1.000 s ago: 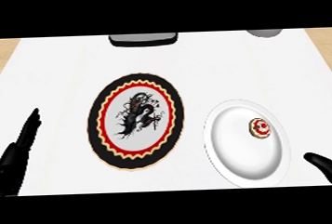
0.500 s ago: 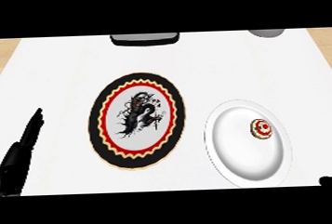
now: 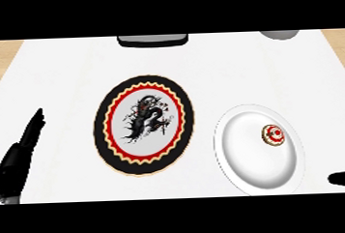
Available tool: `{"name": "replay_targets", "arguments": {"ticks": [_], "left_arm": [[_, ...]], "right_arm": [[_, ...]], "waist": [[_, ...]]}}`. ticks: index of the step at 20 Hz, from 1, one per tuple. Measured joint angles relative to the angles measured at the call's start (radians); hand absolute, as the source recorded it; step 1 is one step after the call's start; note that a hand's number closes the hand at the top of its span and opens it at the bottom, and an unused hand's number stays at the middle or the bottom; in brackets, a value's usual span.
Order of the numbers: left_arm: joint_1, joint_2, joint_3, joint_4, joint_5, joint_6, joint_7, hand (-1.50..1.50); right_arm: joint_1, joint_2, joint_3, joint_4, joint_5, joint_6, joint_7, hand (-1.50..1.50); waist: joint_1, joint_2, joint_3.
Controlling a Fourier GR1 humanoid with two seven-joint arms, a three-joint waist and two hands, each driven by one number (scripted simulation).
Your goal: Pick the cupcake from the plate and place it in the plate
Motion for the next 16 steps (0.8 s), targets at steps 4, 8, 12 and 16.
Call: {"name": "replay_targets", "arguments": {"ticks": [4, 8, 12, 16], "left_arm": [[0.011, -0.014, 0.002, -0.01, -0.016, -0.002, -0.001, 0.0], [0.0, -0.034, -0.007, -0.016, -0.039, 0.005, 0.015, 0.0], [-0.003, -0.037, 0.019, -0.01, -0.043, -0.017, 0.022, 0.0], [0.006, -0.061, 0.033, -0.022, -0.064, -0.031, 0.026, 0.0]], "right_arm": [[-0.061, -0.018, 0.045, 0.075, 0.025, 0.077, 0.037, -1.5], [-0.127, -0.023, 0.12, 0.183, 0.093, 0.152, 0.031, -1.5], [-0.173, -0.004, 0.137, 0.286, 0.133, 0.242, -0.01, -1.5], [-0.199, 0.04, 0.135, 0.349, 0.186, 0.3, -0.04, -1.5]], "waist": [[0.003, 0.0, 0.0], [0.006, 0.001, 0.001], [0.001, 0.0, 0.001], [-0.002, -0.001, 0.001]]}}
